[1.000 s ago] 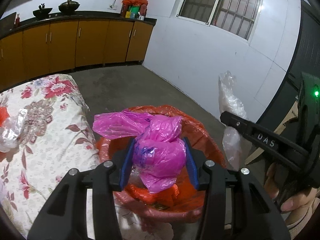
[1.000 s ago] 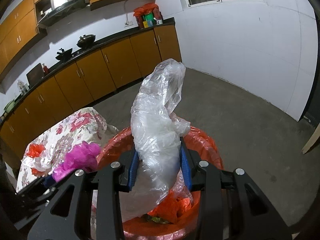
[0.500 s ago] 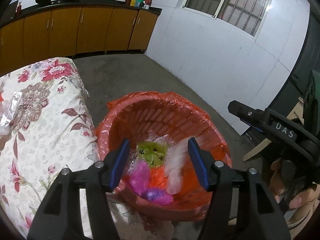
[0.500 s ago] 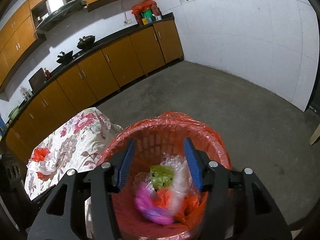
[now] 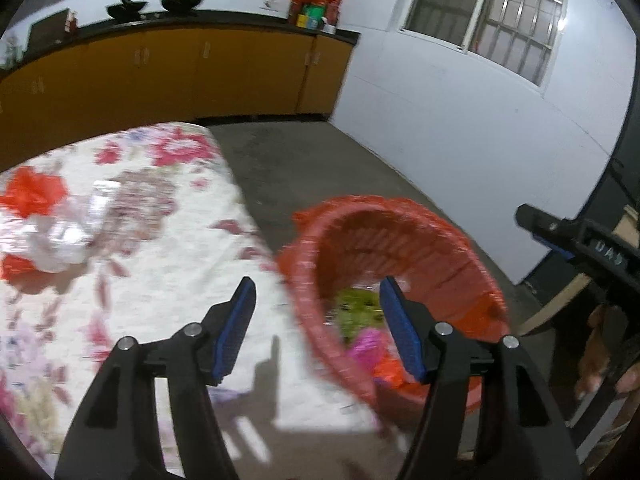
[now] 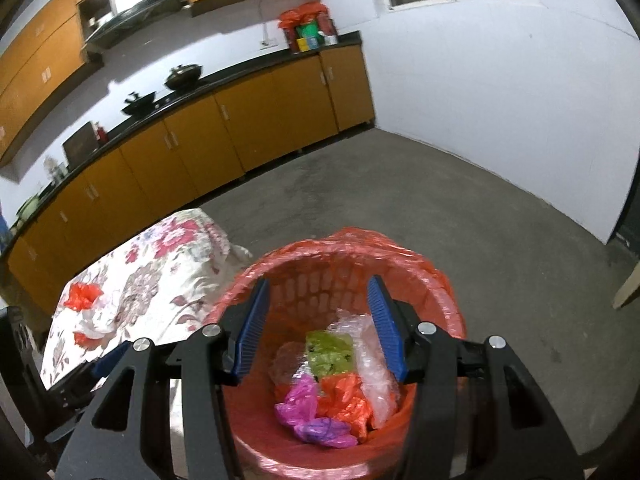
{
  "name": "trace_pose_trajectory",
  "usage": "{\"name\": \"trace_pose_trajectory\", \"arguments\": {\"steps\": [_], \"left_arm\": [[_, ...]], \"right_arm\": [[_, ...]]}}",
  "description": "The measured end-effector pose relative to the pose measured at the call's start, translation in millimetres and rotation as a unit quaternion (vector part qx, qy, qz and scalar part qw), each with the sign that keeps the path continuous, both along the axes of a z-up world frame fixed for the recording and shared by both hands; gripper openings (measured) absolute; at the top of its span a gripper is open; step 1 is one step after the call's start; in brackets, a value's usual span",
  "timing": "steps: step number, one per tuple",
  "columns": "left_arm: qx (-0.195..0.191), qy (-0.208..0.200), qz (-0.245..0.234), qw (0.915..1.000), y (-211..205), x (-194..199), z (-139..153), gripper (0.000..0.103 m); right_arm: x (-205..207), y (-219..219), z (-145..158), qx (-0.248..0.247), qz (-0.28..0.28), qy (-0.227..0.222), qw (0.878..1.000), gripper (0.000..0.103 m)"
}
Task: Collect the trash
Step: 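Return the right tool to the table and grasp the clear plastic sheet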
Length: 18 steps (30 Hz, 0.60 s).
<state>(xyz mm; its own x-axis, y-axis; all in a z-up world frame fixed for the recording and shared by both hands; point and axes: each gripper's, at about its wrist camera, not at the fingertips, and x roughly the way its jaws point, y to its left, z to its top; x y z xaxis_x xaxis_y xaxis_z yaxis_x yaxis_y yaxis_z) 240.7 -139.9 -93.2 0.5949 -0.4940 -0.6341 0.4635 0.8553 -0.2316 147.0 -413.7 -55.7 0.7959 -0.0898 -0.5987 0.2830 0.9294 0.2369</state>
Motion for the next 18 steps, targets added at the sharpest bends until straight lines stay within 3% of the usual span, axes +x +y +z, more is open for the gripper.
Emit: {"name": "trace_pose_trajectory", "arguments": {"steps": [9,18], "left_arm": [[0.043,-0.028,0.109,0.9927,103.2,1.2,-0.6,0.068],[0.056,-0.043,0.237,0.9689,207.9,-1.5,2.5,0.068]], "right_arm": [[34.1,82.8,0.9,-0.015,0.104,0.01,0.994,0.052],[73.4,189.4,-10.4,-0.027,0.204,0.027,0.978,0.052]]}}
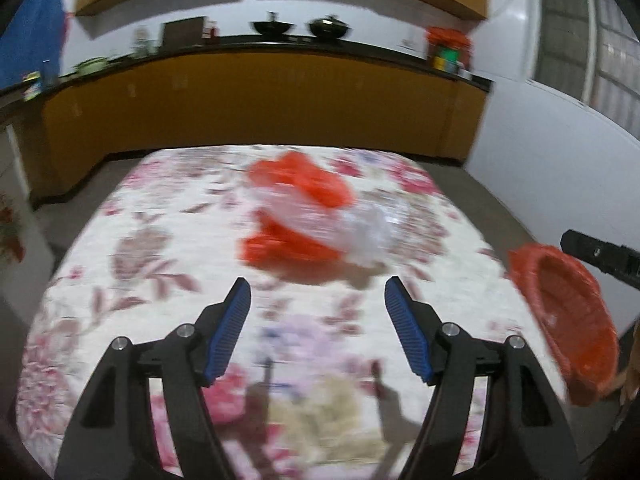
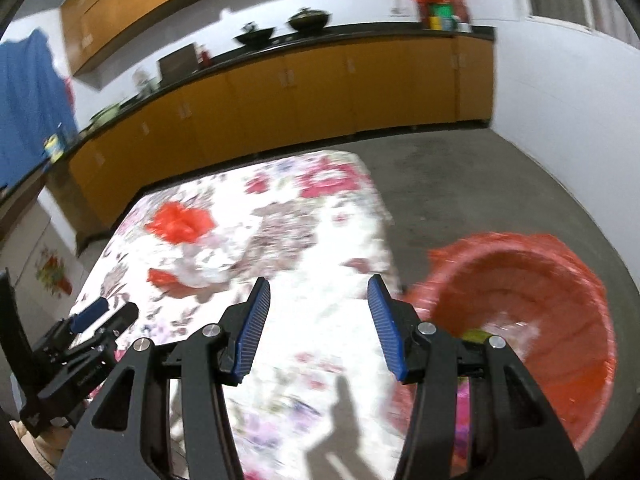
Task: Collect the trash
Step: 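Return the right tool to the table and grasp the clear plastic sheet, then grasp the last red bag with the left tool while the right tool holds the sheet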
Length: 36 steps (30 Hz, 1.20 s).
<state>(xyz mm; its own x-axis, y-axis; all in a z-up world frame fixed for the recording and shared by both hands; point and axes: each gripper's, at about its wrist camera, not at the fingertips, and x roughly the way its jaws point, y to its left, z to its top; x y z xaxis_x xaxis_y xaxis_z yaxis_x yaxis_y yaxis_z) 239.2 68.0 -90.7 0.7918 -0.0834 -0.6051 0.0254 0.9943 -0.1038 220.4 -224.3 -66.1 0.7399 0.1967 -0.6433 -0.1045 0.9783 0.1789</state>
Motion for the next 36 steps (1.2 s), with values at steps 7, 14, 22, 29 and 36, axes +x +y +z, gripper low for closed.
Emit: {"name": "trace_pose_trajectory", "arguments": {"steps": [7,14,22,29,36], "left_arm": [[-0.003,-0.011,0.068,0.9976,54.4,-8.8,-0.4,0.071],[-0.01,-0.013,0.096,0.9953,77.9,-11.2,-3.4,0.071],[-0.012,-0.01,0.104,0.9945,87.8,-8.0,-7.9,0.071],[-0.022,-0.003,0.096,0.9951,80.6,1.6,-9.5,0.071],[-0.033,0.0,0.071,0.9969,61.6,21.4,-8.0,0.071]], "right_arm": [[23.7,78.5,-13.6,-0.03,0.066,-0.004,0.997,0.052],[43.5,126.2,-35.2,-0.031,0.109,0.001,0.994,0.043],[64.1,140.8,-46.3,0.005,0.115,0.014,0.993,0.039],[77.9,148.1,-61.6,-0.022,0.118,0.041,0.992,0.011],[59.3,104.1,-57.6,-0.034,0.074,0.023,0.996,0.008]]}}
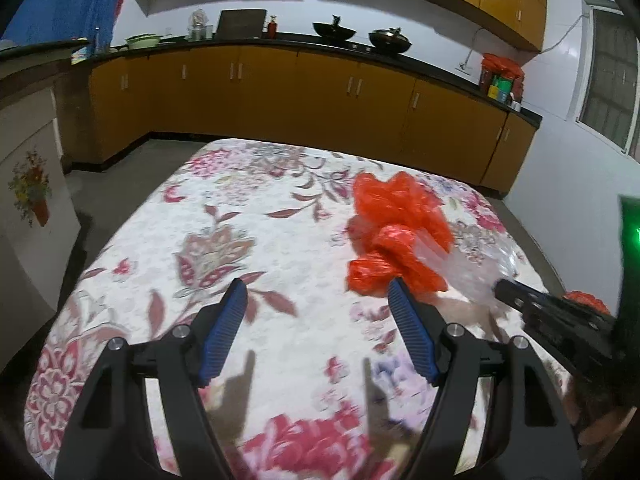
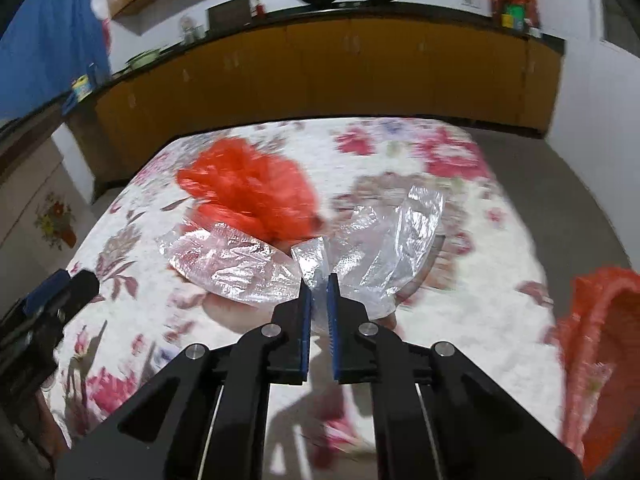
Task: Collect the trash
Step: 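Grasp the last red bag with the left tool while the right tool holds the sheet, then carry the sheet and red bag over the basket and open both tools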
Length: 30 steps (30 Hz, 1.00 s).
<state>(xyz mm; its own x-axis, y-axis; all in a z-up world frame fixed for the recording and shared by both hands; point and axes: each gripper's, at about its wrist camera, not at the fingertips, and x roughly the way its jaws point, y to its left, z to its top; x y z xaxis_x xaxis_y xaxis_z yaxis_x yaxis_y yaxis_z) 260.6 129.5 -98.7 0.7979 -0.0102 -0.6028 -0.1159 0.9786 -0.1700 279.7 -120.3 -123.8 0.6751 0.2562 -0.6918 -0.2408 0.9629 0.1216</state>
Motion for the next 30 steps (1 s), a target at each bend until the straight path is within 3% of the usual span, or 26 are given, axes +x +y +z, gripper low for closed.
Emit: {"name": "trace_pose_trajectory", "arguments": {"steps": [8,16,18,24,30], "left_arm": [[-0.001,0.02,-0.046,0.9987,-38.7,55.6,-3.6,0.071],[0.014,0.085,-0.057,0.9946,-64.5,106.8,-30.0,0.07],[0.012,0.097,-0.06,0.9935,-65.9,113.8,-35.9,0.058],[0.006,0.087,-0.072,0.9935,-66.8,111.2,-35.2,0.036],[0.017,0.067,-0.078,0.9946,-70.2,88.0,-19.7,0.03]], "right_arm": [[-22.0,-68.1,10.6,0.008,-0.065,-0.009,0.998,0.008],[-30.2,-91.7,8.8,0.009,-0.077,0.0,0.997,0.008],[-31.4,-95.4,7.9,0.012,-0.079,0.002,0.997,0.008],[-36.5,-99.0,9.7,0.016,-0.082,0.0,0.997,0.008],[-48.4,-102.7,20.9,0.016,-0.084,-0.011,0.996,0.008]]}}
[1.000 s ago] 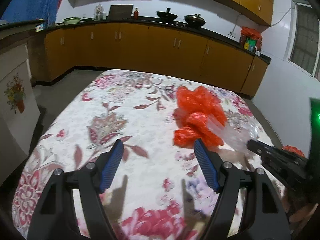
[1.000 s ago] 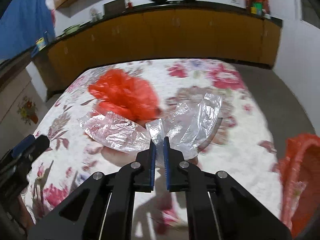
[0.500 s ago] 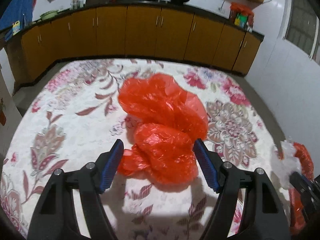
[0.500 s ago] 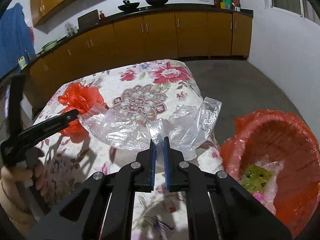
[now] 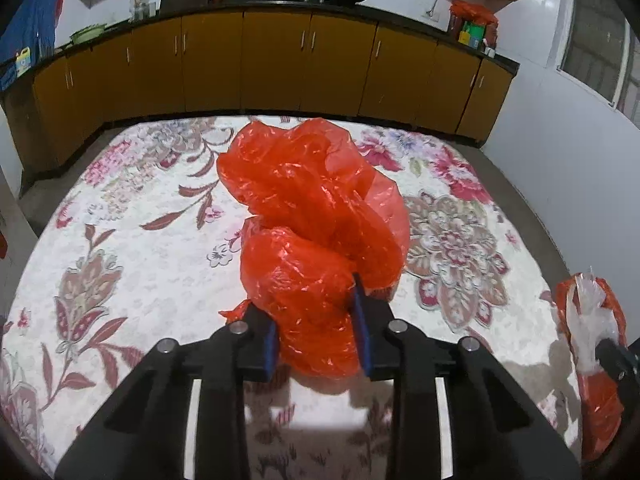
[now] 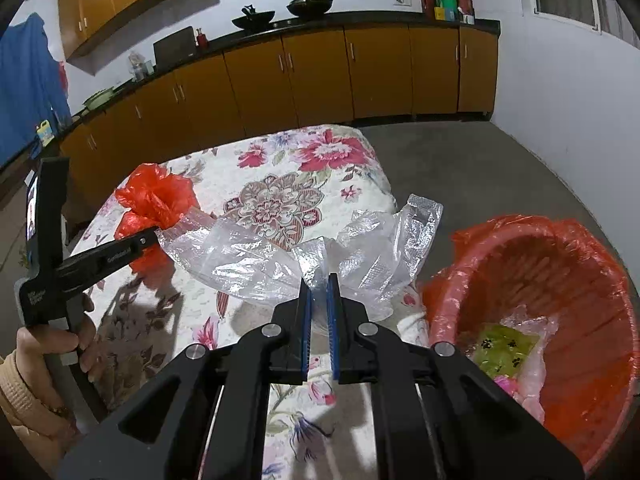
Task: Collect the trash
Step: 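Carry the sheet and red bag over the basket and open both tools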
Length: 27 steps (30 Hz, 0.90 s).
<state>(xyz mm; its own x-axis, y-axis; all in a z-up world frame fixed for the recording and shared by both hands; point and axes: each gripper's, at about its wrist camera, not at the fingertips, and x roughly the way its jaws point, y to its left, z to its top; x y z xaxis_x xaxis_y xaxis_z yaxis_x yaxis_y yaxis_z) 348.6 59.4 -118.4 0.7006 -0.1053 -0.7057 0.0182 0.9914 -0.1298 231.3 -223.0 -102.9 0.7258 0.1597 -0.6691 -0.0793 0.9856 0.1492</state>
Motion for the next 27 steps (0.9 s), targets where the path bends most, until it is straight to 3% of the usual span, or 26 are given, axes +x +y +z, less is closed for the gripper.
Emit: {"name": "trace_pose_trajectory", "arguments": {"steps": [6,12,27], "left_arm": [[0.002,-0.032,-0.026,0.9991,-9.7,-41.8,26.6,0.03],[-0.02,-0.048,-0.057,0.997,-27.0,-81.0,51.2,0.03],[-0.037,-0.067,-0.142,0.987,-96.2,-137.3,85.0,0.03]], "right_arm": [[-26.2,-16.8,18.3,-0.002,-0.019,-0.016,1.0,0.008],[-55.4,-40.0,35.6,-0.003,-0.046,-0.029,0.998,0.008],[-120.7,-99.9,65.5,-0.005,-0.12,-0.061,0.991,0.008]]}}
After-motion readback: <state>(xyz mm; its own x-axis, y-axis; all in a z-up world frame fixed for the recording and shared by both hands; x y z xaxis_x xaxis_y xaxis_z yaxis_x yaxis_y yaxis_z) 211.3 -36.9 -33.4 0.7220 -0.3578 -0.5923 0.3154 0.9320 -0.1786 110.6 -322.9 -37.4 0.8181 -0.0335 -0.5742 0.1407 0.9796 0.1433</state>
